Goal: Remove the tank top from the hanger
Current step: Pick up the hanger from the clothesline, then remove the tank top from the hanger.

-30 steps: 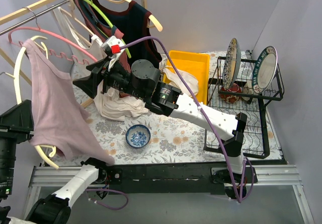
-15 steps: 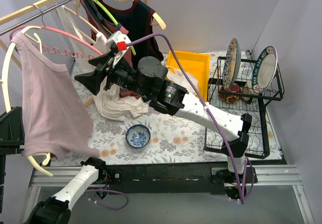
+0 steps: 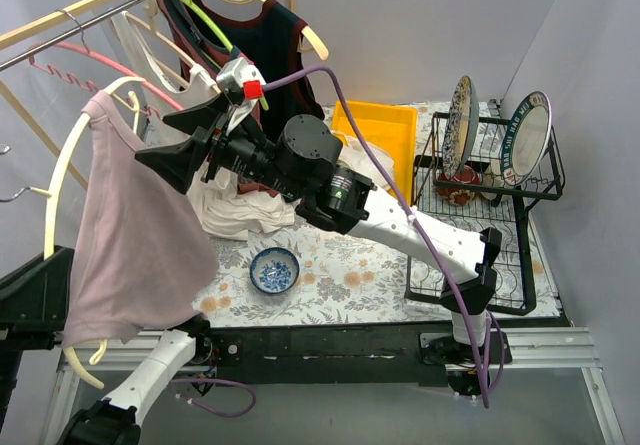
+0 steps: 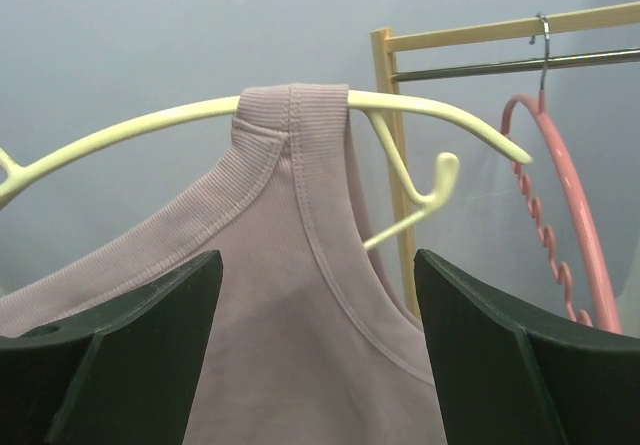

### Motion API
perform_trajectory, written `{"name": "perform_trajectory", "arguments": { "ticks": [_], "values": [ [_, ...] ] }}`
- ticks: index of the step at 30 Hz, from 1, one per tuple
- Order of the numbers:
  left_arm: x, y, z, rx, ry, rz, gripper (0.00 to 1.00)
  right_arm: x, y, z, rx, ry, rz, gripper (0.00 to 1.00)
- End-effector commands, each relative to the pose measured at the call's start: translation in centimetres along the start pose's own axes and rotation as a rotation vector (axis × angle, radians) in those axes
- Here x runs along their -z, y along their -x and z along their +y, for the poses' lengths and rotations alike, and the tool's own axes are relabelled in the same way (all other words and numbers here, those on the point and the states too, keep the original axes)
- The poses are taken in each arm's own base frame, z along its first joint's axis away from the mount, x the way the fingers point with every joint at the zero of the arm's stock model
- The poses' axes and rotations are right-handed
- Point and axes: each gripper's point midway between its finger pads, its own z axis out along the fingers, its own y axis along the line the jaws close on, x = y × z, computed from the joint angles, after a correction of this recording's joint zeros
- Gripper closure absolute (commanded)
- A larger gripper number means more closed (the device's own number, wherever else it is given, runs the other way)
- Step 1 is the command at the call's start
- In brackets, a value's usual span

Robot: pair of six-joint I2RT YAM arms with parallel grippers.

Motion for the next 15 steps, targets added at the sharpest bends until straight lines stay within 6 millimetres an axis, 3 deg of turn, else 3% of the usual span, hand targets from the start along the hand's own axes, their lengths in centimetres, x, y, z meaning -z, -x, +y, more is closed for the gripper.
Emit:
{"name": "perform_trajectory", "arguments": {
  "ticks": [1, 3, 11, 15],
  "values": [
    [0.2, 0.0, -3.3, 0.007, -0.178, 0.021, 1.0, 1.3, 6.5, 3.6, -0.027, 0.065, -0.159, 0.13],
    [0.3, -0.3, -3.4, 0.011, -0.189, 0.034, 1.0, 1.6, 6.8, 4.0, -0.036, 0.06, -0.17, 0.12],
    [1.0, -0.7, -4.8, 0.021, -0.271, 0.06, 1.0, 2.0, 6.9, 2.5, -0.094, -0.076, -0.196, 0.11],
    [1.2, -0.7, -5.2, 0.029, -0.293, 0.064, 1.0, 2.2, 6.5, 2.1, -0.086, -0.117, -0.181, 0.2]
  ]
}}
